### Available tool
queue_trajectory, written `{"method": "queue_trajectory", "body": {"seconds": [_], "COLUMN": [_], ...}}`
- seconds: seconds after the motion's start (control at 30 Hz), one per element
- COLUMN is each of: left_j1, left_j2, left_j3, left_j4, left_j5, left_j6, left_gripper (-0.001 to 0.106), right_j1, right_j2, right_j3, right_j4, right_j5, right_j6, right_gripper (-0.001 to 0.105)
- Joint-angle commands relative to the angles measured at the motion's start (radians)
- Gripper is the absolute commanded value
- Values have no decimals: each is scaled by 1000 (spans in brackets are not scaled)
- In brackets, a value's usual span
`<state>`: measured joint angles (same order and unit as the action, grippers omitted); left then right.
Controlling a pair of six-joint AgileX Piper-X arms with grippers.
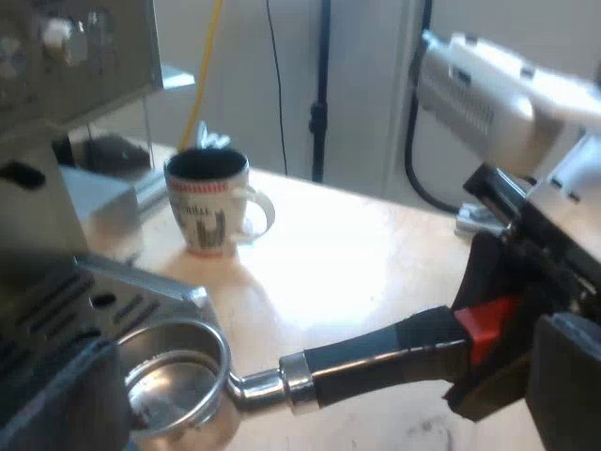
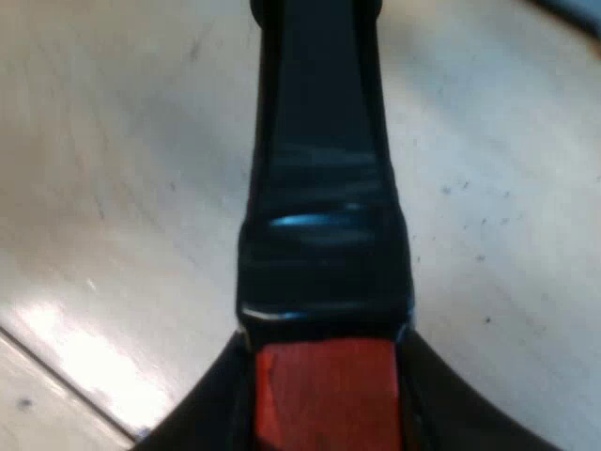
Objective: Grind coffee beans and then tamp
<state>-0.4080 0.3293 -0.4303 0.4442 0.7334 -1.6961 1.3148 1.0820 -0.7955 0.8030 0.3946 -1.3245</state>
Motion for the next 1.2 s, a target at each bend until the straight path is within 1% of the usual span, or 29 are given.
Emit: {"method": "queue_trajectory", "body": {"seconds": [0.03, 0.07, 0.1, 0.13, 0.17, 0.2, 0.27, 0.3, 0.47, 0.57, 0.67, 0.77, 0.87, 0.93, 1.0, 1.03, 1.07, 1.1, 1.13, 1.17, 1.2], "left_j1": [-23, -39, -50, -74, -97, -108, -142, -152, -189, -190, -190, -190, -190, -190, -190, -190, -190, -190, -190, -190, -190], "left_j2": [35, 47, 55, 78, 96, 108, 161, 179, 299, 365, 425, 465, 486, 493, 495, 495, 495, 495, 495, 495, 495], "left_j3": [-9, -9, -9, -9, -9, -9, -9, -9, -9, -9, -9, -9, -9, -9, -9, -9, -9, -9, -9, -9, -9], "left_j4": [72, 84, 91, 98, 107, 112, 119, 119, 119, 103, 85, 68, 67, 67, 67, 67, 67, 67, 67, 67, 67], "left_j5": [-48, -63, -73, -95, -127, -148, -221, -233, -339, -347, -348, -348, -351, -369, -387, -389, -389, -389, -389, -389, -389], "left_j6": [34, 55, 64, 65, 65, 65, 65, 65, 65, 65, 65, 65, 65, 65, 65, 65, 65, 65, 65, 65, 65], "left_gripper": [87, 87, 87, 87, 87, 87, 87, 87, 87, 87, 87, 87, 87, 87, 87, 87, 87, 87, 87, 87, 87], "right_j1": [-2, -2, -2, -5, -9, -9, -8, -8, -8, -8, -8, -8, -8, -8, -8, -8, -8, -8, -8, -8, -8], "right_j2": [-12, -12, -9, 7, 16, 21, 43, 52, 103, 149, 194, 231, 257, 265, 265, 265, 265, 265, 265, 265, 265], "right_j3": [52, 64, 99, 139, 156, 161, 191, 201, 246, 268, 268, 268, 268, 268, 268, 268, 268, 268, 268, 268, 268], "right_j4": [-90, -102, -137, -174, -189, -200, -252, -272, -378, -423, -426, -426, -426, -424, -421, -419, -415, -410, -395, -377, -367], "right_j5": [19, 15, -1, -7, -11, -11, -13, -13, -13, -11, -11, -11, -11, -19, -26, -37, -51, -55, -60, -60, -62], "right_j6": [-20, -25, -32, -35, -35, -35, -35, -35, -35, -1, 28, 28, 51, 53, 67, 73, 73, 73, 73, 73, 73], "right_gripper": [0, 0, 0, 0, 0, 0, 0, 0, 0, 0, 0, 0, 0, 0, 3, 10, 20, 27, 41, 53, 61]}}
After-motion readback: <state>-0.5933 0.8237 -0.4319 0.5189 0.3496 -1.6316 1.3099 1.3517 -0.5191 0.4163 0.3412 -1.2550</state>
